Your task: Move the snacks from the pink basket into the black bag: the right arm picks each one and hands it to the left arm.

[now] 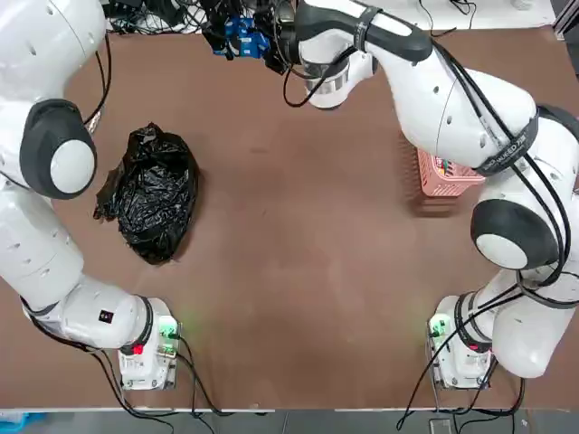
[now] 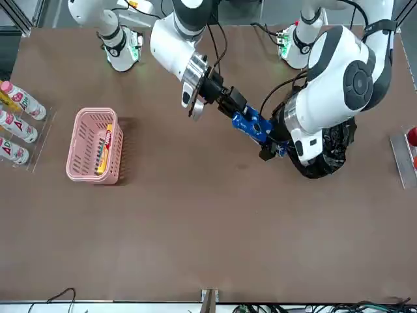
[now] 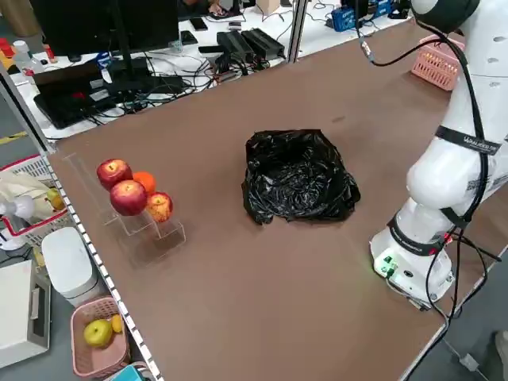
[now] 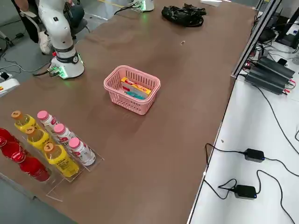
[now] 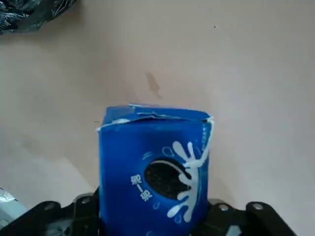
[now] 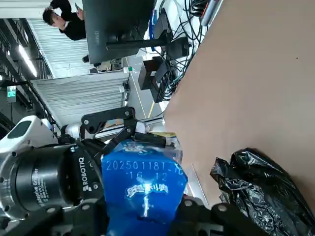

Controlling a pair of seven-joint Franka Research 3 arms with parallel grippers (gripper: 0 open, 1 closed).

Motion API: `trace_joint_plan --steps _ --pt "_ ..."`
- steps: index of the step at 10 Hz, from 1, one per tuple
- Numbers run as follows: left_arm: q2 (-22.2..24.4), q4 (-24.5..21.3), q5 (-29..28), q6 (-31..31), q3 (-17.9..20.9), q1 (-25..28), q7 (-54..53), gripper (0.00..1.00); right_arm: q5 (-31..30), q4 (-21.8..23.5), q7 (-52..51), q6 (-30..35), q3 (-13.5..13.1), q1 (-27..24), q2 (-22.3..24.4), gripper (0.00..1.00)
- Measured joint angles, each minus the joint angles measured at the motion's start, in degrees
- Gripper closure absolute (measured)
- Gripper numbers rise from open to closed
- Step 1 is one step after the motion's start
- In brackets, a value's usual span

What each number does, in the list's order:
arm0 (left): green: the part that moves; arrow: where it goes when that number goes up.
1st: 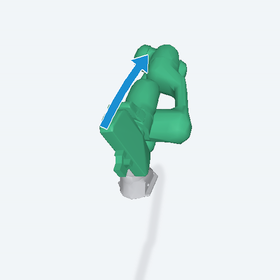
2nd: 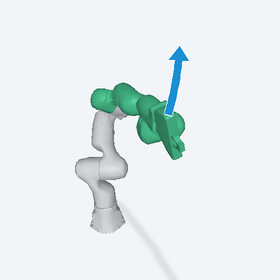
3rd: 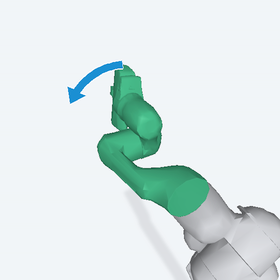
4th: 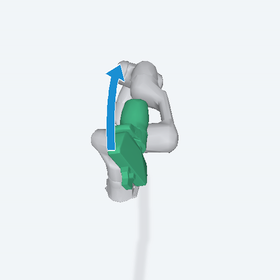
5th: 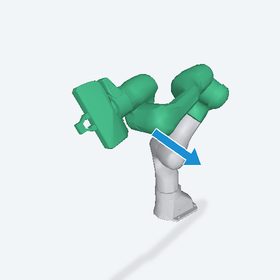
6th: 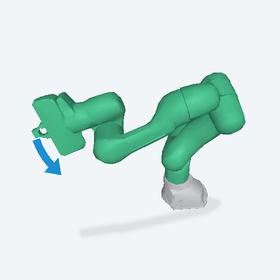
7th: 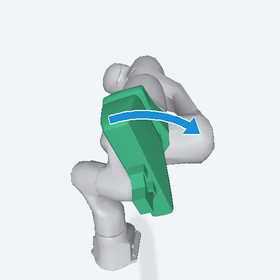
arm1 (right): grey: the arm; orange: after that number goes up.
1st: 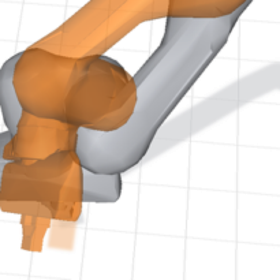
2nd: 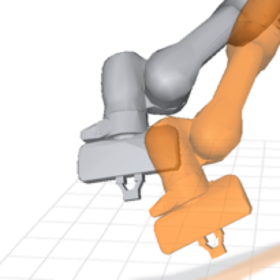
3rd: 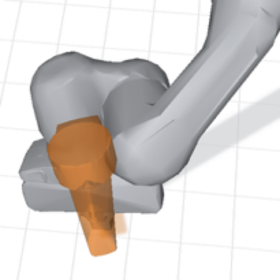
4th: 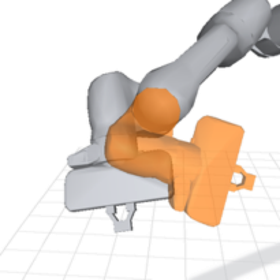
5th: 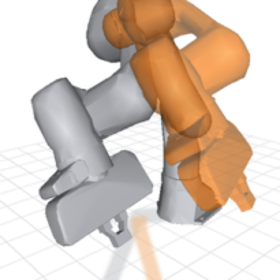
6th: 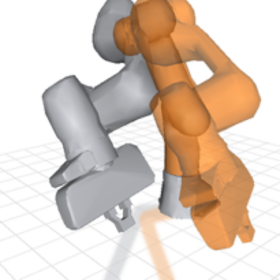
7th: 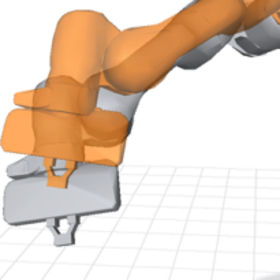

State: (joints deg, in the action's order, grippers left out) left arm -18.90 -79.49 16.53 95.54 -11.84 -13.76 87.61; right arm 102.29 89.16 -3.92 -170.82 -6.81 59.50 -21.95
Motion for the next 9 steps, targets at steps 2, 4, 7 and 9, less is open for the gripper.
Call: trace_joint_plan --steps 2,4,7,9 --pt "0.0 0.2 0.0 -0.4 0.0 0.1 0.0 0.49 0.0 -0.1 0.0 0.0 0.0 0.1 0.0 0.58" --pt "0.1 0.4 -0.2 -0.9 0.1 0.5 0.0 0.49 0.0 -0.3 0.1 0.1 0.0 0.1 0.0 0.38" --pt "0.6 0.5 -1.6 -1.9 0.4 1.8 -0.9 0.49 0.0 -0.7 0.1 0.0 0.0 0.2 0.0 0.10" --pt "1.4 0.6 -2.3 -5.7 0.6 4.5 -5.7 0.49 0.1 -0.9 0.1 -0.2 0.0 0.2 0.0 0.02"
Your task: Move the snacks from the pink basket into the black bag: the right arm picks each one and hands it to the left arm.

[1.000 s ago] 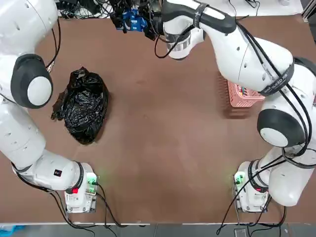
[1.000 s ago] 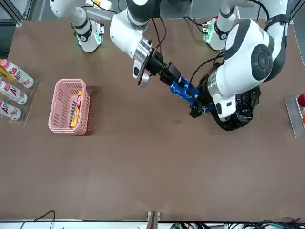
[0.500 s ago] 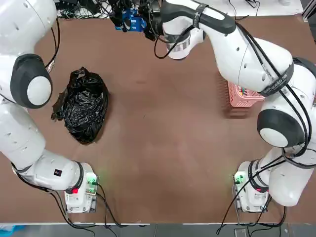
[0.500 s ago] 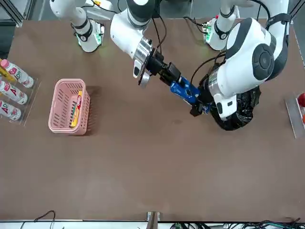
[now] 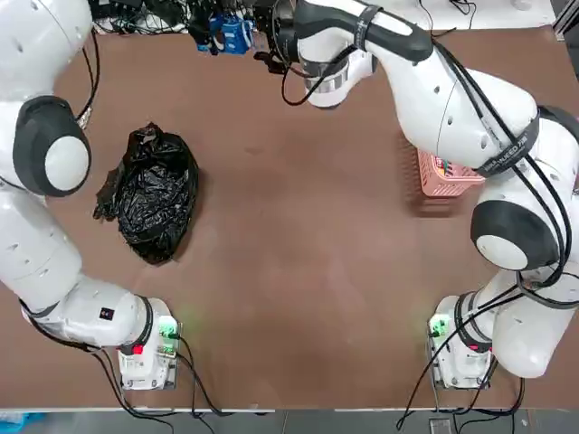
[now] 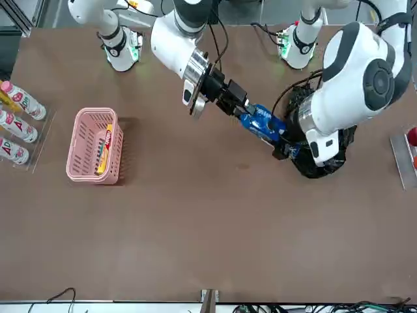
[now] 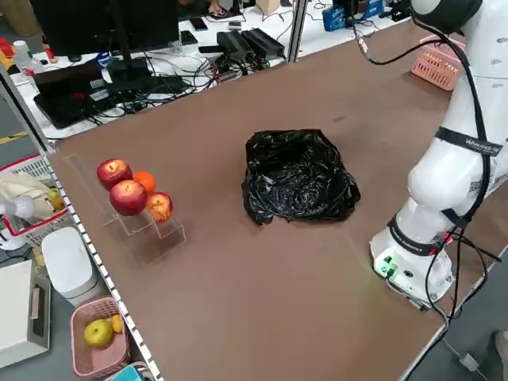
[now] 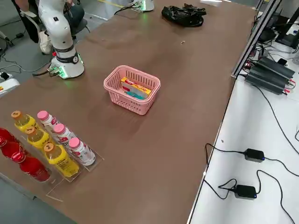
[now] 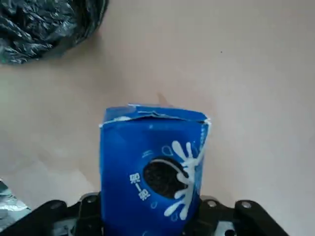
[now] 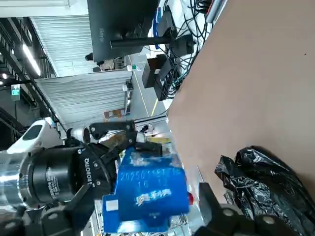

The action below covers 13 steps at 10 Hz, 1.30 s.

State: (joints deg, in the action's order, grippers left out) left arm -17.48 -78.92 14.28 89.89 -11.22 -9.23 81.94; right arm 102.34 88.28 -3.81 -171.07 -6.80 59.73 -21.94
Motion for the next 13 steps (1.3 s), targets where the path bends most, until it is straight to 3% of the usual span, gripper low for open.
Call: trace_joint_plan --steps 3,5,7,10,13 --pt "0.1 -0.8 -4.2 -3.8 0.3 8.3 -8.0 0.49 0.0 -0.2 0.0 -0.4 0.0 0.0 0.0 0.00" --pt "-0.2 -4.3 -7.3 -4.0 0.3 12.2 -11.3 0.49 0.0 -0.2 -0.1 -0.8 -0.3 0.0 0.0 0.00" --pt "-0.5 -11.6 -10.1 0.6 0.4 15.1 -11.5 0.49 -2.9 0.1 -0.5 -1.2 -1.0 -0.4 -0.1 0.00" --pt "-0.4 -21.9 -11.7 7.6 0.4 20.0 -12.0 0.53 -13.0 2.5 -3.0 -1.3 -1.4 -3.3 -0.3 0.00" --pt "1.2 -33.8 -15.8 13.0 0.2 19.8 -12.0 0.53 -14.2 4.5 -16.0 -1.2 -1.4 -6.5 -0.5 0.00"
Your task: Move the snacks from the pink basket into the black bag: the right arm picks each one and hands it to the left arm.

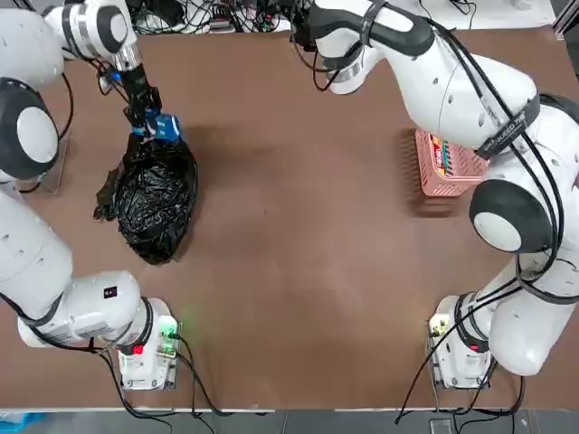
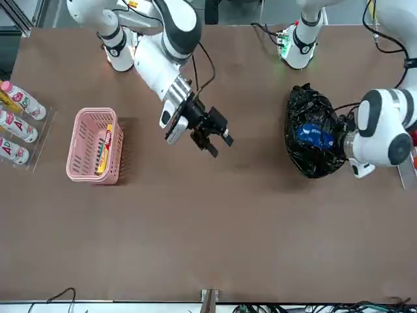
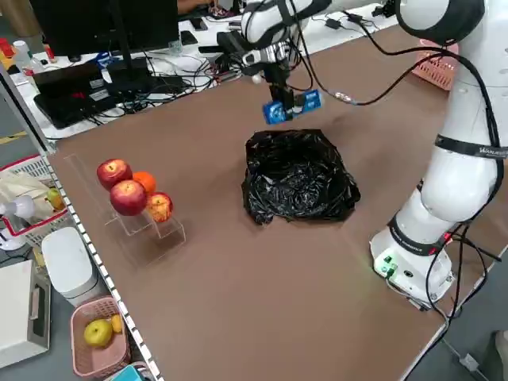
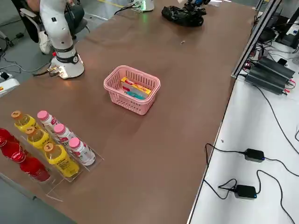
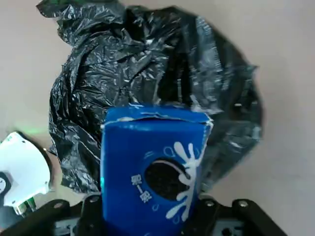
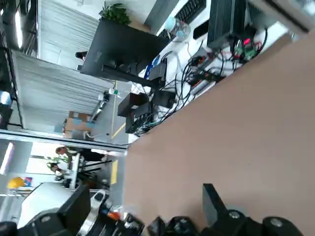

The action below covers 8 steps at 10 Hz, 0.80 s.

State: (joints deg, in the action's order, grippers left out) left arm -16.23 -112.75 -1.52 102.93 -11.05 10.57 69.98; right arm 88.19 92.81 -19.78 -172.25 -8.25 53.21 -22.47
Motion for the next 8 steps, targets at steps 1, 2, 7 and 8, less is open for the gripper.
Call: trace_joint_plan --steps 1,2,7,8 --pt "0.7 -4.2 -1.1 3.5 0.0 0.1 0.0 0.53 -0.6 0.6 -3.8 0.1 0.0 -1.0 0.0 0.00" --pt "1.0 -7.7 -2.2 7.4 0.0 0.4 0.0 0.53 -2.3 1.4 -6.1 0.7 -0.1 -2.1 0.0 0.00" --pt "1.2 -11.3 -4.9 13.3 0.1 2.4 0.0 0.51 -19.2 5.6 -7.2 12.7 -0.5 -10.4 3.4 0.00" --pt "1.3 -11.0 -4.9 13.5 0.1 2.6 0.0 0.37 -23.1 7.2 -7.4 17.4 -0.6 -13.3 5.7 0.00"
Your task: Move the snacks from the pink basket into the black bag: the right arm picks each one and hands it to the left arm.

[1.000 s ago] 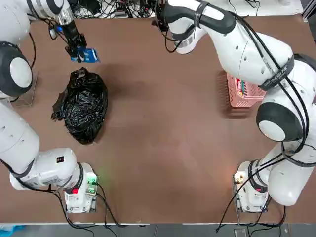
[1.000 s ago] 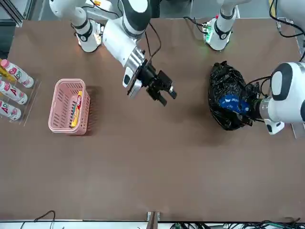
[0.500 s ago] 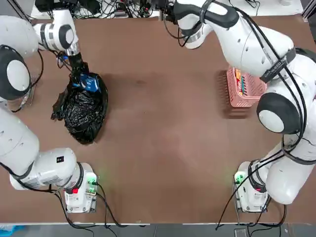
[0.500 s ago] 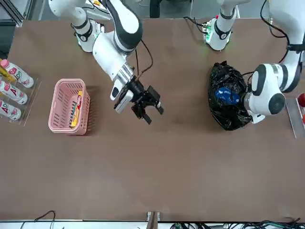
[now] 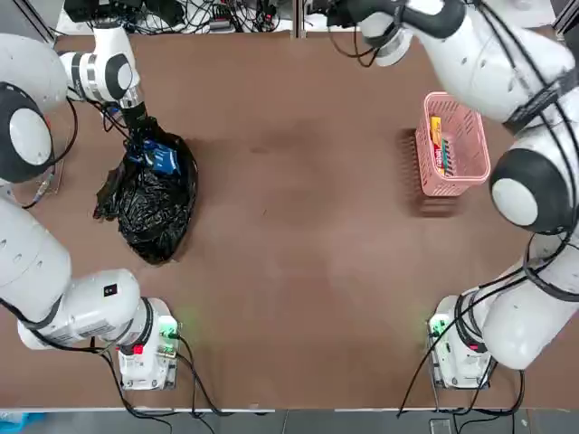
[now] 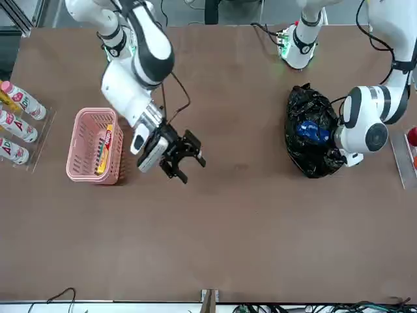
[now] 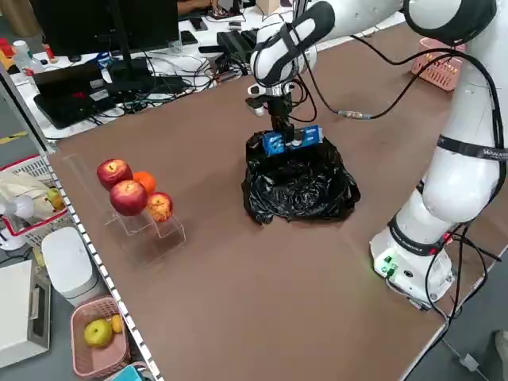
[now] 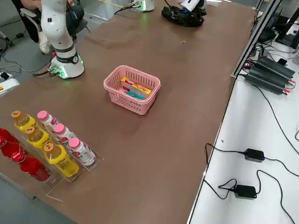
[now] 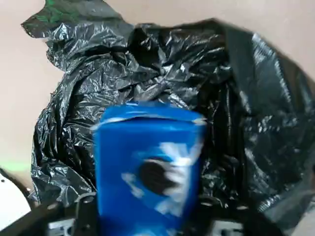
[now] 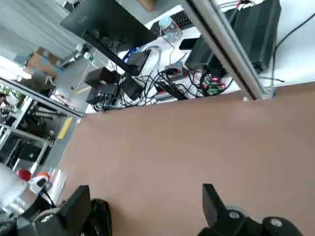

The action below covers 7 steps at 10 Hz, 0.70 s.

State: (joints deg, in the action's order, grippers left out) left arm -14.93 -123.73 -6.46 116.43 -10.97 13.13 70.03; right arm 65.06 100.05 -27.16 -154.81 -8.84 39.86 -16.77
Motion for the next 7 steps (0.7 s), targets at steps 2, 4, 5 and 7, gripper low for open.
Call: trace_joint_plan --steps 2,4,5,7 --pt "0.7 1.5 0.0 -0.4 -0.1 0.1 0.6 0.08 -10.5 3.1 -0.1 10.4 -0.4 -5.6 4.6 0.00" --pt "2.4 4.8 0.0 -4.6 -0.3 0.0 0.8 0.00 -23.4 4.1 0.4 22.7 -0.6 -11.9 8.5 0.00" --pt "3.4 7.4 0.0 -6.5 -0.8 0.0 0.5 0.00 -29.0 4.2 1.6 28.1 -0.6 -14.6 10.1 0.00" --pt "4.6 12.7 0.0 -7.3 -3.0 -0.2 -1.4 0.00 -39.7 4.3 5.8 36.7 -0.7 -17.2 12.9 0.00"
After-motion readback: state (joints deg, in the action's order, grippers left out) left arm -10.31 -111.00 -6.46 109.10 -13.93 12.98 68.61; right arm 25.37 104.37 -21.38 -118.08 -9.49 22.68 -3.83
